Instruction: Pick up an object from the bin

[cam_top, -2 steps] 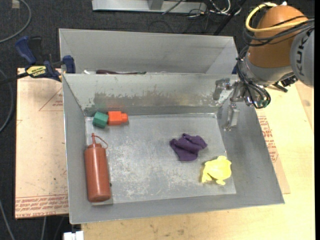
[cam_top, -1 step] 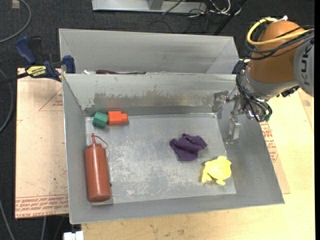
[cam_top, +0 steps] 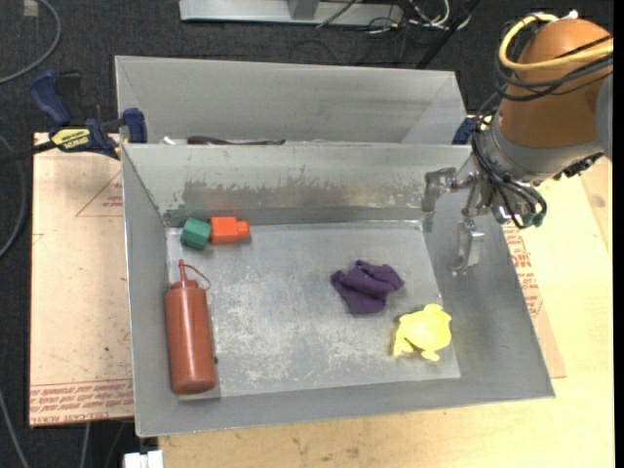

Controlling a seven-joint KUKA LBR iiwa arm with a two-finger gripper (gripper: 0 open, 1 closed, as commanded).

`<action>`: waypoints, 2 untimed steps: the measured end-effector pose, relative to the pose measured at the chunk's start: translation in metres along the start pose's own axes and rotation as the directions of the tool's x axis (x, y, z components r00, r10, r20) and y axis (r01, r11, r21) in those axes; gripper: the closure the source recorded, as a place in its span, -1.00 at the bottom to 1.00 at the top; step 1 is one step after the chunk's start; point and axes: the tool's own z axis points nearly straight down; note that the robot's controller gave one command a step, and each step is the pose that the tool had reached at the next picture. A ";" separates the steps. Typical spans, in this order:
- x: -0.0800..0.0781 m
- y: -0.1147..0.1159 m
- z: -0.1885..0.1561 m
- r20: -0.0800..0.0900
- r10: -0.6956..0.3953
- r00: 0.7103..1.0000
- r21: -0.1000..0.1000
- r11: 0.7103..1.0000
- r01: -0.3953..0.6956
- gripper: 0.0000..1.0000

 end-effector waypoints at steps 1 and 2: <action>-0.016 0.010 0.009 0.024 -0.059 0.998 0.008 0.998 0.059 -1.00; -0.007 0.035 0.077 0.008 -0.065 0.998 0.002 0.998 0.065 -1.00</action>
Offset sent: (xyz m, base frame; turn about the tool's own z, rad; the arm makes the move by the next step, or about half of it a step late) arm -0.0127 0.0665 -0.1432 -0.0169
